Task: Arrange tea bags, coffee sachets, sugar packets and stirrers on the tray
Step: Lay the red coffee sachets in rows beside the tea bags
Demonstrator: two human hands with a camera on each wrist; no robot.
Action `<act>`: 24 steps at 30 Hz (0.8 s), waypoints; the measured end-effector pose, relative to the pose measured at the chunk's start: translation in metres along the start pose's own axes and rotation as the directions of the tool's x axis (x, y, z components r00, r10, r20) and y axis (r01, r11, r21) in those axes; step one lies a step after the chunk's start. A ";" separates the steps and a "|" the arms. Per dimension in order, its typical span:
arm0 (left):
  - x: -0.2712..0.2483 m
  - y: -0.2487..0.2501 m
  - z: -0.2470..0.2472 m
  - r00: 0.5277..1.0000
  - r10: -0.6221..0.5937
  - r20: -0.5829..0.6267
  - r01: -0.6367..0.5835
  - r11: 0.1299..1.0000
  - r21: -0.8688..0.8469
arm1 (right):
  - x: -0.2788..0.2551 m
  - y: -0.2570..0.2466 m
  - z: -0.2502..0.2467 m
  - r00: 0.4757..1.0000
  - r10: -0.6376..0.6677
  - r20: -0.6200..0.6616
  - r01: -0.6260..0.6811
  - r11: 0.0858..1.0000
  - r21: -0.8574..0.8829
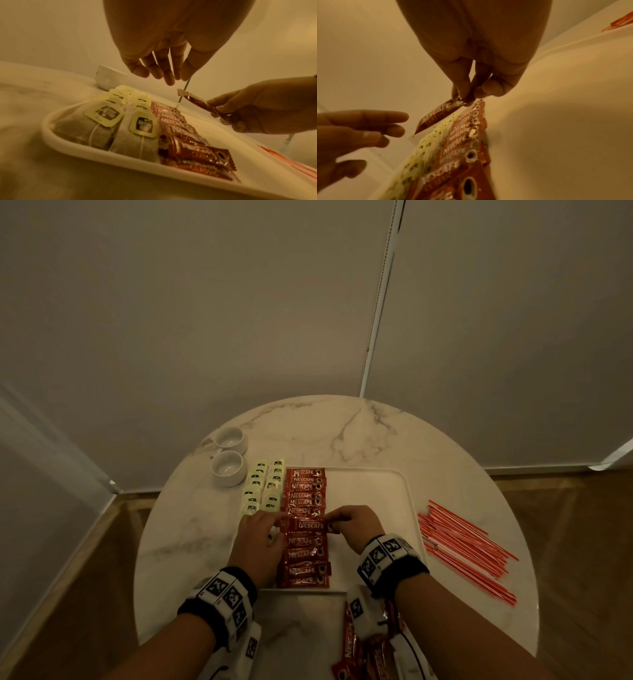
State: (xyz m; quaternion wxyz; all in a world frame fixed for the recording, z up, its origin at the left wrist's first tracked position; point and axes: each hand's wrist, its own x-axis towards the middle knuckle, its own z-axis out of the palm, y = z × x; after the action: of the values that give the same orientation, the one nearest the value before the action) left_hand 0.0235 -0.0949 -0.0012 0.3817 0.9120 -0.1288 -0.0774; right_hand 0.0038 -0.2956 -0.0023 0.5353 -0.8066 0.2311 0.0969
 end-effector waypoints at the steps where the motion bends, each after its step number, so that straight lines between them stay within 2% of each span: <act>1: 0.000 -0.004 0.001 1.000 0.022 0.005 -0.022 0.998 0.055 | 0.004 0.001 0.003 1.000 0.010 -0.003 -0.010 0.999 -0.042; 4: 0.000 -0.011 0.003 0.996 0.079 0.049 -0.086 0.980 0.182 | 0.011 0.004 0.012 0.999 0.043 0.003 -0.042 0.993 -0.113; 8: -0.002 -0.014 0.005 0.985 0.067 0.157 -0.119 0.929 0.350 | 0.014 0.005 0.020 0.998 0.054 0.024 -0.048 0.979 -0.198; 11: -0.002 -0.018 0.006 0.978 0.053 0.200 -0.134 0.901 0.413 | 0.015 0.005 0.024 0.998 0.053 0.030 -0.045 0.974 -0.222; 24: 0.002 -0.021 0.017 0.955 0.051 0.294 -0.167 0.908 0.384 | 0.027 0.011 0.028 0.999 -0.016 0.040 0.028 0.947 -0.320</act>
State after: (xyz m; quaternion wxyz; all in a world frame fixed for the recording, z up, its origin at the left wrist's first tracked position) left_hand 0.0248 -0.0922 -0.0283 0.1667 0.9425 -0.2453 -0.1541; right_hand 0.0250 -0.2812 -0.0333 0.4022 -0.8836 0.1934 0.1419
